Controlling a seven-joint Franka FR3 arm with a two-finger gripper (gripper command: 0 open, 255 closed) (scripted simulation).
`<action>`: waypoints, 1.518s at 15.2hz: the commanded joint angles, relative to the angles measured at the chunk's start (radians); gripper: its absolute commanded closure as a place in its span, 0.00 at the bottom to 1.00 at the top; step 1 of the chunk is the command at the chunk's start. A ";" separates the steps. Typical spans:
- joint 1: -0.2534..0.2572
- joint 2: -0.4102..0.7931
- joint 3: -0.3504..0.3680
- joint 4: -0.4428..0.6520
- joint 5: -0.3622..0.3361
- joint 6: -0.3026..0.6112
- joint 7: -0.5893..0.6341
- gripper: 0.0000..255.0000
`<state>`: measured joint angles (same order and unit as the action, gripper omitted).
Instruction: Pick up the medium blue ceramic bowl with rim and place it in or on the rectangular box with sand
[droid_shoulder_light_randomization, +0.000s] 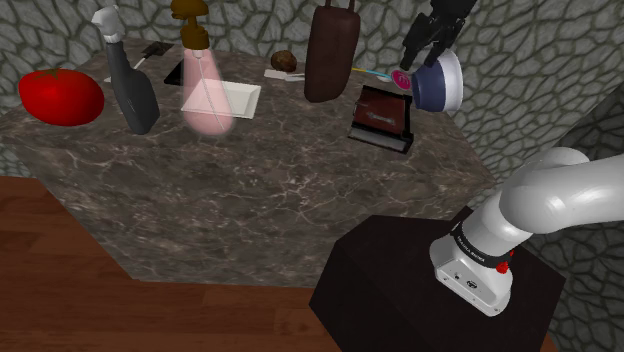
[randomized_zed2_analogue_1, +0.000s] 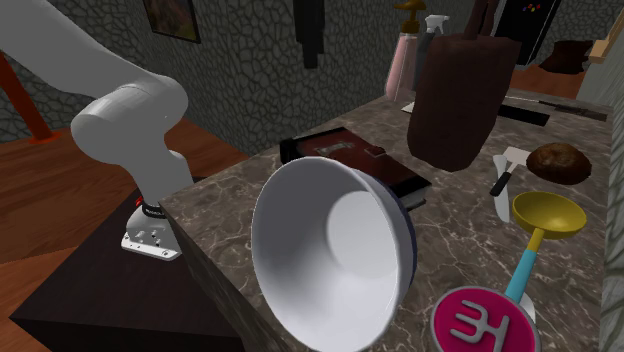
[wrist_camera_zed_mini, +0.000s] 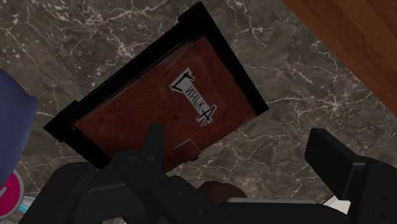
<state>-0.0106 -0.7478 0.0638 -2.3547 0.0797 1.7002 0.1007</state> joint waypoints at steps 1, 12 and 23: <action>0.000 0.000 0.000 0.000 0.000 0.000 0.000 0.00; -0.017 -0.194 -0.427 -0.124 -0.056 0.084 -0.482 0.00; 0.134 -0.105 -0.957 0.028 -0.054 0.111 -0.981 0.00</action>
<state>0.0949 -0.8675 -0.8404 -2.3562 0.0200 1.8175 -0.8323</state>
